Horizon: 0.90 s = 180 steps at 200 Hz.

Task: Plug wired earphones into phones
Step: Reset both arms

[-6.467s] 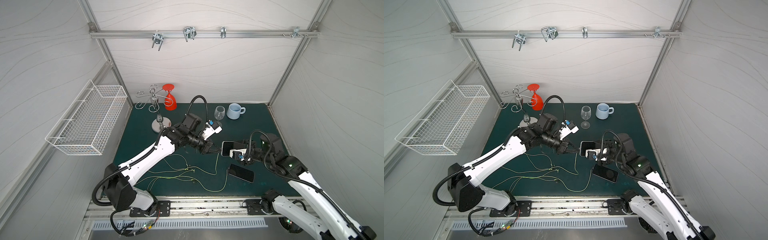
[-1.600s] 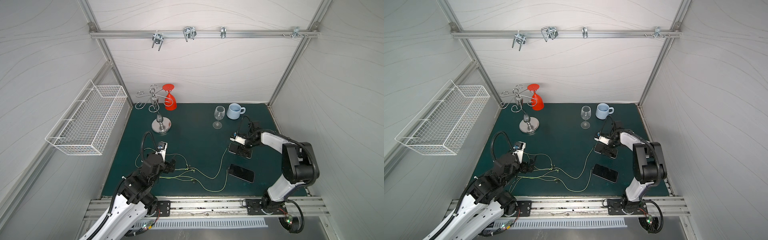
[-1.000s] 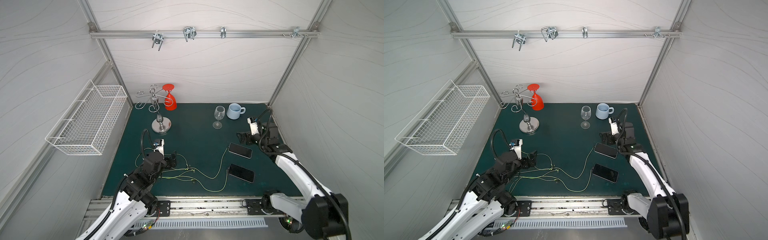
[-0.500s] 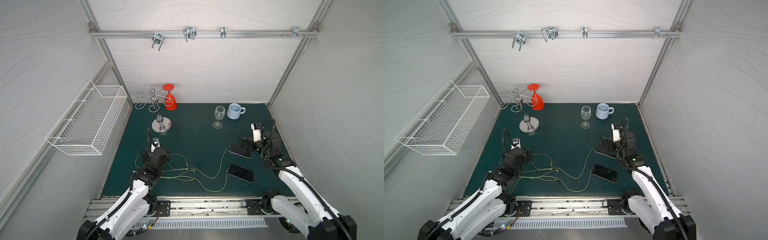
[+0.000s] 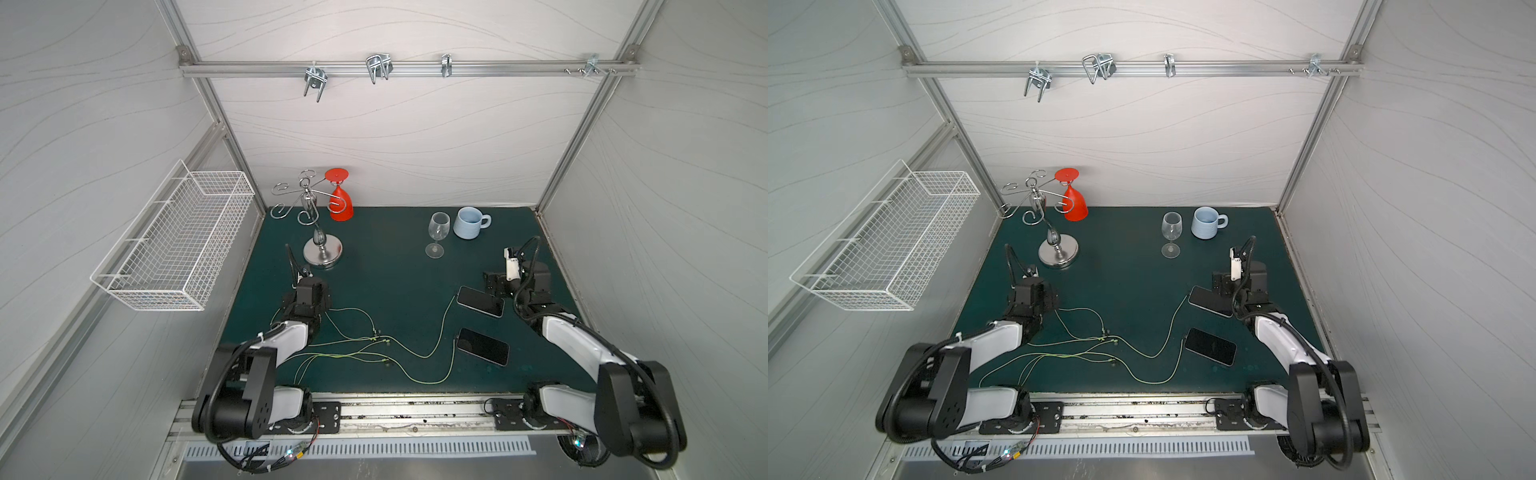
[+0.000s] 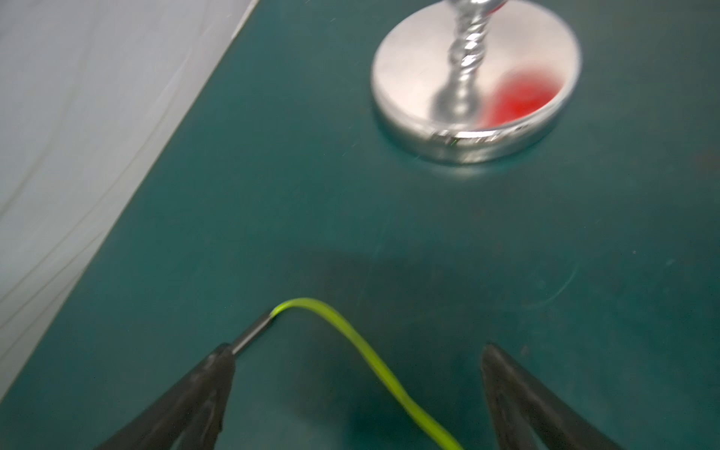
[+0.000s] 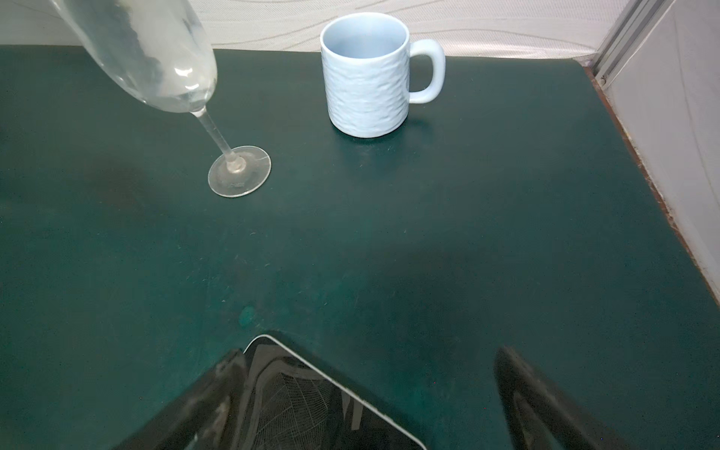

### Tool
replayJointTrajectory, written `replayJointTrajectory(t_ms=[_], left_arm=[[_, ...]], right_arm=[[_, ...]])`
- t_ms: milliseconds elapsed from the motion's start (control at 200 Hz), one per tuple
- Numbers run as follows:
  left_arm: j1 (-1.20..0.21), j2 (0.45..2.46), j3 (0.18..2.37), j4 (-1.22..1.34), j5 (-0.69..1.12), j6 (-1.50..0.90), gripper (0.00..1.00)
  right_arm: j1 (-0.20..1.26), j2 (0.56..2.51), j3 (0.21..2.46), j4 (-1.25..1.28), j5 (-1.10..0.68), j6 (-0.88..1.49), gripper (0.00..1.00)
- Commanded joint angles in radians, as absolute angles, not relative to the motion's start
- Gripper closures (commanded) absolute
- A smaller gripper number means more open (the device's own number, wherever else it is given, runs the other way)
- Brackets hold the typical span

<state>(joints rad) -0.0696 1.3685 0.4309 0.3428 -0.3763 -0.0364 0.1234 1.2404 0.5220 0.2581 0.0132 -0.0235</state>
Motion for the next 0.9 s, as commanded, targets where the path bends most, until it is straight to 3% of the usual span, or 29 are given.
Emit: replayJointTrajectory(t_ms=[0, 270, 365, 690, 765, 830, 840, 850, 865, 895], left_arm=[[-0.055, 1.452, 0.516, 0.571, -0.247, 0.011, 0.01], [-0.030, 1.523, 0.478, 0.728, -0.245, -0.013, 0.02], [0.008, 1.564, 0.389, 0.931, -0.209, -0.038, 0.03], [0.018, 1.566, 0.413, 0.882, -0.233, -0.065, 0.02], [0.018, 1.565, 0.414, 0.880, -0.235, -0.064, 0.18], [0.019, 1.563, 0.412, 0.880, -0.236, -0.066, 0.21], [0.018, 1.563, 0.413, 0.880, -0.236, -0.065, 0.21], [0.018, 1.563, 0.412, 0.881, -0.236, -0.063, 0.10], [0.018, 1.563, 0.411, 0.881, -0.236, -0.065, 0.02], [0.018, 1.563, 0.412, 0.882, -0.236, -0.064, 0.01]], right_arm=[[0.113, 1.326, 0.497, 0.462, -0.010, -0.063, 0.01], [0.060, 1.516, 0.501, 0.660, -0.091, -0.017, 0.01], [0.059, 1.562, 0.505, 0.694, -0.101, -0.017, 0.01], [0.050, 1.579, 0.465, 0.766, -0.122, -0.017, 0.01], [0.052, 1.592, 0.465, 0.784, -0.120, -0.018, 0.01], [0.052, 1.596, 0.472, 0.772, -0.117, -0.015, 0.01], [0.052, 1.593, 0.472, 0.772, -0.117, -0.015, 0.01], [0.052, 1.595, 0.472, 0.770, -0.115, -0.015, 0.01], [0.052, 1.596, 0.472, 0.770, -0.115, -0.015, 0.01], [0.053, 1.597, 0.475, 0.767, -0.111, -0.012, 0.01]])
